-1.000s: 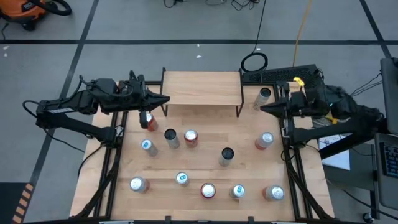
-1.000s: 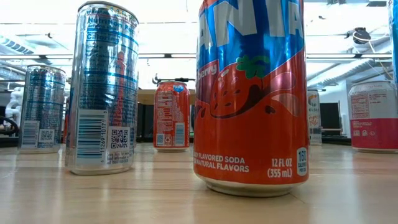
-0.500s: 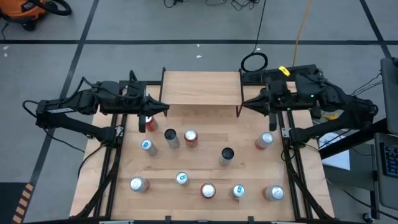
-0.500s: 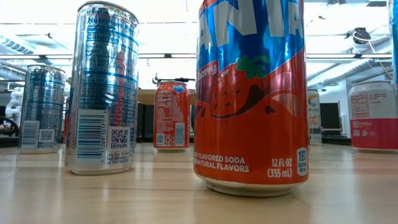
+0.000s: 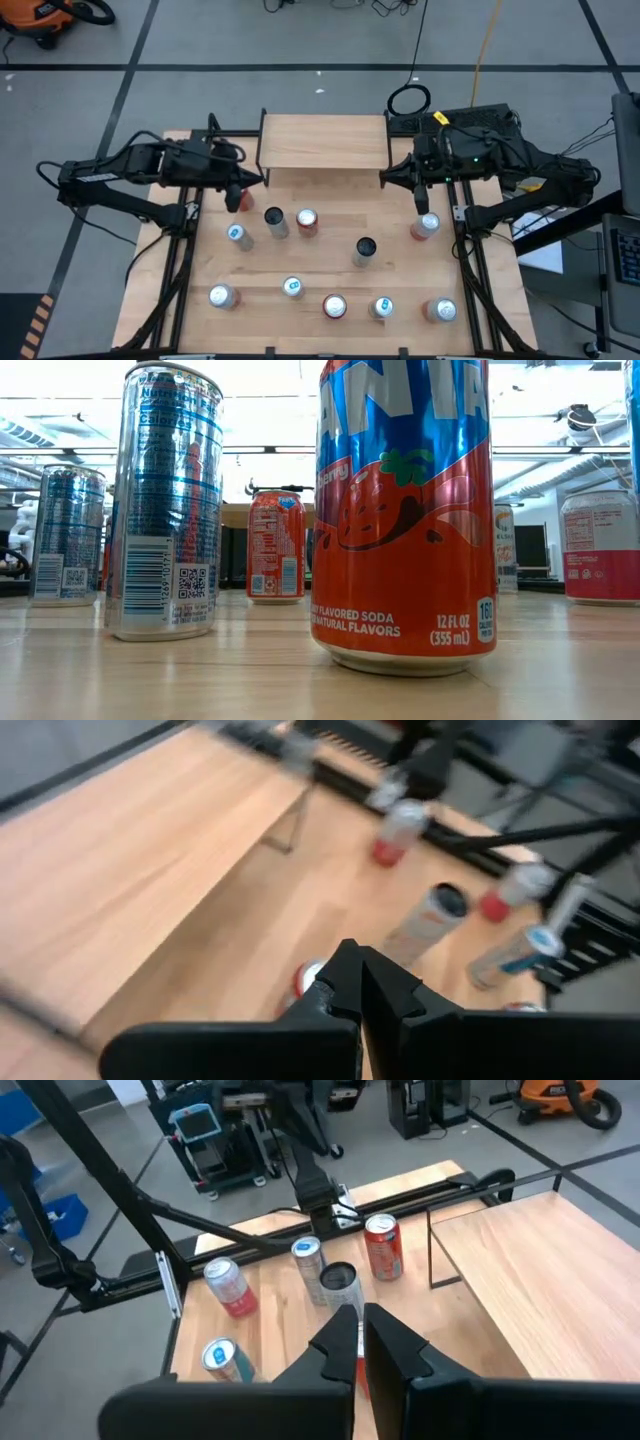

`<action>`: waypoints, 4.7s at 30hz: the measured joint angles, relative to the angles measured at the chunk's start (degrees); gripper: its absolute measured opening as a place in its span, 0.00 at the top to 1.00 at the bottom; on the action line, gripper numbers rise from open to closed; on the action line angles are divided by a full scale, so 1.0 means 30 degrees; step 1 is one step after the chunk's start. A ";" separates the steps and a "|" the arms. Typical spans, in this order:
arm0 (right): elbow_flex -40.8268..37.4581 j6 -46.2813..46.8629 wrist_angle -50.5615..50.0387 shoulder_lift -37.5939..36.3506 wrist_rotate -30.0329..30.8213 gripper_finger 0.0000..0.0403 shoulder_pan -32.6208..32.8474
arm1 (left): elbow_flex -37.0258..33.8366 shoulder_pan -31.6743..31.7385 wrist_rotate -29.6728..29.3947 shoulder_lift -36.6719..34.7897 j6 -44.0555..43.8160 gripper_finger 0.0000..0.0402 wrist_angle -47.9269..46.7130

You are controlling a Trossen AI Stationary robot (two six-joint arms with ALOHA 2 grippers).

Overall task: Place canned beverage on shelf
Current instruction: Put the top left orange soda can on the shelf

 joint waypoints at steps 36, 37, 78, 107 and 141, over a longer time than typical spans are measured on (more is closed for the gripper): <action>0.0000 0.3468 -0.2785 0.0022 0.2078 1.00 0.0000 | -0.1246 0.5486 0.0945 0.1449 -0.7584 0.37 -1.0347; 0.0000 0.3461 -0.2768 0.0022 0.2078 1.00 0.0000 | -0.1246 0.5473 0.0573 0.1608 -0.7576 0.34 -1.0371; -0.0007 0.4900 -0.4699 0.0109 0.2066 1.00 0.0020 | -0.3774 0.7249 0.1121 0.4388 -0.3584 0.01 -0.9905; -0.0007 0.5451 -0.4714 0.0160 0.2035 1.00 0.0022 | -0.6777 0.7109 0.1551 0.5728 -0.3023 0.02 -0.5751; -0.0015 0.5221 -0.4062 0.0776 0.2056 1.00 0.0022 | -0.5744 0.7039 0.2601 0.4873 -0.3075 0.29 -0.7415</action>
